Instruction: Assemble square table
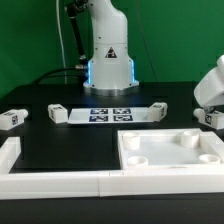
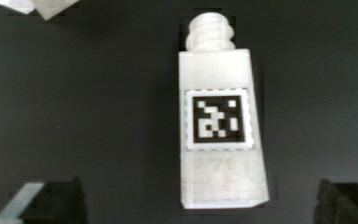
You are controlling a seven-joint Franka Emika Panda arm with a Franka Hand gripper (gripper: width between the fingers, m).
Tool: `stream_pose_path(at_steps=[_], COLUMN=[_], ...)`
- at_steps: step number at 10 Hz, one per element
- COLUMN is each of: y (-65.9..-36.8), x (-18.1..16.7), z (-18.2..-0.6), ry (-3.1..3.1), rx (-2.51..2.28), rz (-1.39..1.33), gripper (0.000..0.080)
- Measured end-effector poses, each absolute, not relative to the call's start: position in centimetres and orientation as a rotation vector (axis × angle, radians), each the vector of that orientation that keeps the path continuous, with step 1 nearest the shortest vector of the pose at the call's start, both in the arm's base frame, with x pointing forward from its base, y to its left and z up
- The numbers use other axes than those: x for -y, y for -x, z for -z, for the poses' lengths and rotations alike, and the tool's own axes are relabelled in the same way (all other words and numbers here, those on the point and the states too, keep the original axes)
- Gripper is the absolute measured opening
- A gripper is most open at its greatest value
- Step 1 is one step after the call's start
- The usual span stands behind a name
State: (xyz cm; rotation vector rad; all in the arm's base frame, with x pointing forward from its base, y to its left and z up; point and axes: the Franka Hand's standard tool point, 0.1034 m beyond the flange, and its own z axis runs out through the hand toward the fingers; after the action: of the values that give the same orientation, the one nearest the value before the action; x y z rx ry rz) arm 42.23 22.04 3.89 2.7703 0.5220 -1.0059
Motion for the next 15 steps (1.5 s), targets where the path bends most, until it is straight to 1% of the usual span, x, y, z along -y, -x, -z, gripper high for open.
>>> stream_pose_path(at_steps=[2, 6, 8, 9, 10, 11, 12, 15], y=[-42.1, -40.1, -39.8, -39.8, -39.8, -39.8, -39.8, -39.8], x=[-22.0, -22.3, -21.5, -21.5, -21.6, -21.5, -21.5, -21.5], z=[-3.8, -1.5, -1.3, -1.2, -1.2, -1.2, -1.2, -1.2], ry=[-2.769, -2.734, -2.714, -2.716, -2.716, -2.716, -2.716, -2.715], rx=[-0.514, -0.469, -0.426, -0.429, -0.429, -0.428, -0.428, -0.428], rz=[1.010, 1.085, 1.164, 1.158, 1.158, 1.159, 1.159, 1.159], gripper=[0.0649, 0.0649, 0.0649, 0.0629, 0.0469, 0.0469, 0.0284, 0.0287])
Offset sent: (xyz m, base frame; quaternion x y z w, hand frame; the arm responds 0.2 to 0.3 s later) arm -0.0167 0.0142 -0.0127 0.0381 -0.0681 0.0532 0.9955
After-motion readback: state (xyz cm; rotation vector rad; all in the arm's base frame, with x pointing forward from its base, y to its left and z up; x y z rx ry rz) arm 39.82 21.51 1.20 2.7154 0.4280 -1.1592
